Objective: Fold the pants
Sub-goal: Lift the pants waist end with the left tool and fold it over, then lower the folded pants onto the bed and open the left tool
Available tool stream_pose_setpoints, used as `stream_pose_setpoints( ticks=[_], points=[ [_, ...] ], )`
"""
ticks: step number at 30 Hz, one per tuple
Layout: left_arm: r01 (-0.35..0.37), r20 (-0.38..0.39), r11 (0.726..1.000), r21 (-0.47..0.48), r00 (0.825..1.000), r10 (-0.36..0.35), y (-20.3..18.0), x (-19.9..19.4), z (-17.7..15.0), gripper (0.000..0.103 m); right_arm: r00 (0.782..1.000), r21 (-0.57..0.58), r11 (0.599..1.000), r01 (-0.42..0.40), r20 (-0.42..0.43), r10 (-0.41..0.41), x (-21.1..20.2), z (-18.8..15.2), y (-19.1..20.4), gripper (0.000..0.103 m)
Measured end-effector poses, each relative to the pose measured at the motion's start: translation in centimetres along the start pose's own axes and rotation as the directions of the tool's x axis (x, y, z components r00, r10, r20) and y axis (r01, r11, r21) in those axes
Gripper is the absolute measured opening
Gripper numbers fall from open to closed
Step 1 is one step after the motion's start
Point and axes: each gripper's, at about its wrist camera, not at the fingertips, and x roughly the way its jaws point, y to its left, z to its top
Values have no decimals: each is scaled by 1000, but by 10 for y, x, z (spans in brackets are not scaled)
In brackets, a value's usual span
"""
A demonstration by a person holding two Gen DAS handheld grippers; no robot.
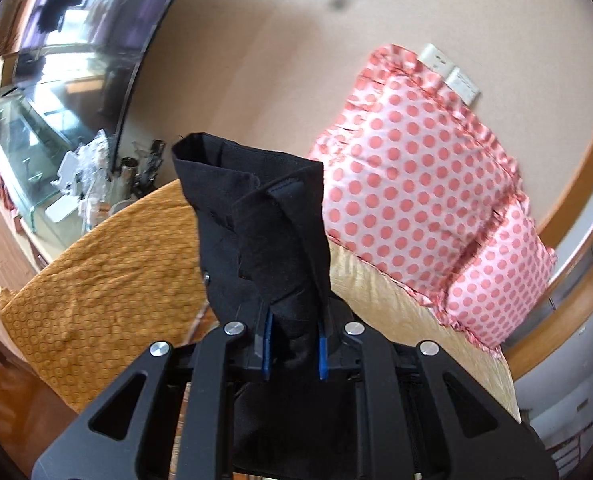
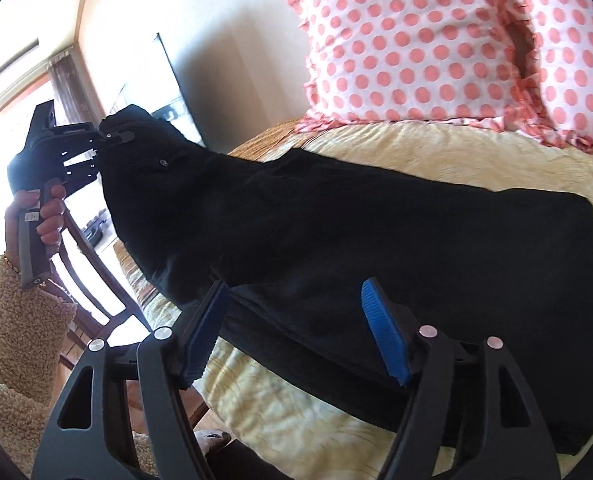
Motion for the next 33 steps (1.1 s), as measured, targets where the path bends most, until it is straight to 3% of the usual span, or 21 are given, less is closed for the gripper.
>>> stream_pose_setpoints(
  ticks=[7, 11, 14, 19, 22, 23, 24, 26, 28, 29, 33],
  points=[
    [175, -99, 973, 151, 982, -161, -110, 33, -25, 15, 986, 156, 980, 125, 93, -140, -68, -16, -63, 71],
    [264, -192, 947, 182, 954, -229, -162, 60, -52, 15, 976, 217, 964, 154, 118, -183, -96, -33, -84, 71],
    [350, -294, 913, 208, 913, -283, -205, 79, -86, 15, 969, 250, 953, 173, 129, -210, -111, -46, -97, 71],
    [502, -448, 832, 235, 816, -366, -258, 98, -161, 15, 957, 300, 932, 206, 135, -255, -129, -63, -119, 71],
    [498, -531, 837, 226, 784, -323, -269, 121, -197, 15, 953, 323, 921, 219, 131, -273, -133, -67, -129, 71],
    [496, -539, 841, 215, 779, -322, -267, 125, -202, 15, 951, 328, 918, 221, 134, -277, -135, -67, -131, 71],
    [493, -531, 842, 221, 785, -320, -266, 125, -203, 15, 949, 330, 917, 226, 138, -283, -137, -68, -133, 71],
    [479, -498, 831, 282, 813, -300, -269, 117, -208, 15, 944, 332, 912, 238, 142, -298, -140, -69, -136, 72],
    [472, -495, 813, 341, 825, -272, -272, 112, -218, 16, 940, 344, 907, 241, 148, -306, -142, -68, -141, 72],
    [470, -502, 809, 353, 825, -260, -273, 113, -223, 16, 938, 350, 905, 242, 154, -311, -144, -67, -142, 72],
    [484, -553, 827, 286, 788, -270, -262, 127, -235, 18, 926, 355, 901, 249, 187, -329, -152, -63, -141, 72]
  ],
)
